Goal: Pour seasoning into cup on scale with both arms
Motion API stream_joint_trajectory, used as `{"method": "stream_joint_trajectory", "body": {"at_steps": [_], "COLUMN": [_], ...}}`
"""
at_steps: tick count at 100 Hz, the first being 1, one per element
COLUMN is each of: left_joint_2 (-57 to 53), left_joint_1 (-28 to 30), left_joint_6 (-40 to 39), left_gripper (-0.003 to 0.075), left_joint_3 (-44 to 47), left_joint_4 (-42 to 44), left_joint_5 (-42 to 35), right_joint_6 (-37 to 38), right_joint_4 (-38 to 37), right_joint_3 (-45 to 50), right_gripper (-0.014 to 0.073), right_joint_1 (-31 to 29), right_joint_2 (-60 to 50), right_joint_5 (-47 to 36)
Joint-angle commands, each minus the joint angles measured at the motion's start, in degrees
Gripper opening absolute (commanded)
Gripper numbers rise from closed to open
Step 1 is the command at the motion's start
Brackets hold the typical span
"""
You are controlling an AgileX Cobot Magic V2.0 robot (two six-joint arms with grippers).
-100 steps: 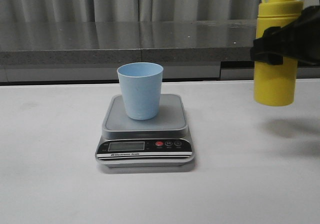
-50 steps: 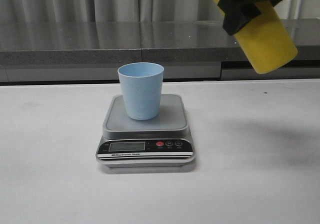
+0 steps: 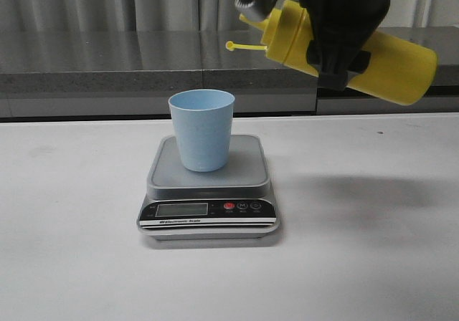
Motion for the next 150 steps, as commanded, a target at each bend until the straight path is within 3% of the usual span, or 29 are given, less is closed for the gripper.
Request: {"method": "stream_joint_trajectory", "body": {"at_steps": [1, 43, 82, 91, 103, 119, 134, 150], "left_joint_2": [-1.0, -1.0, -1.0, -1.0, -1.0, -1.0, -1.0, -1.0], "left_joint_1": [0.1, 0.1, 0.1, 0.1, 0.1, 0.1, 0.1, 0.1], "left_joint_6": [-0.5, -0.5, -0.5, -0.5, -0.5, -0.5, -0.5, -0.5], "left_gripper": [-0.002, -0.002, -0.002, -0.002, -0.002, -0.002, -0.002, -0.002], "left_joint_3": [-1.5, -1.5, -1.5, -1.5, -1.5, -1.5, -1.5, -1.5], "left_joint_4": [-0.4, -0.4, -0.4, -0.4, -0.4, -0.4, -0.4, -0.4], "left_joint_5": [-4.5, -4.5, -4.5, -4.5, -4.5, -4.5, -4.5, -4.5], "right_joint_6": [-0.5, -0.5, -1.0, 3.1, 14.4, 22.5, 26.3, 28.8], "right_joint_4": [-9.7, -28.7, -32.9, -32.9, -32.7, -28.5, -16.0, -2.2], "right_joint_3": [-2.1, -2.1, -2.1, -2.1, -2.1, -2.1, -2.1, -1.9], "right_gripper": [0.0198, 0.0198, 0.0198, 0.0198, 0.0198, 0.0198, 0.0198, 0.0198], "right_joint_1": [1.2, 6.1, 8.4, 8.4, 7.8, 5.7, 1.0, -7.8], "right_joint_2": [-1.6, 2.2, 5.9, 5.8, 4.9, 1.6, -3.4, -8.5], "right_joint_5": [1.5, 7.4, 9.6, 11.0, 12.7, 10.0, 2.8, -8.0]}}
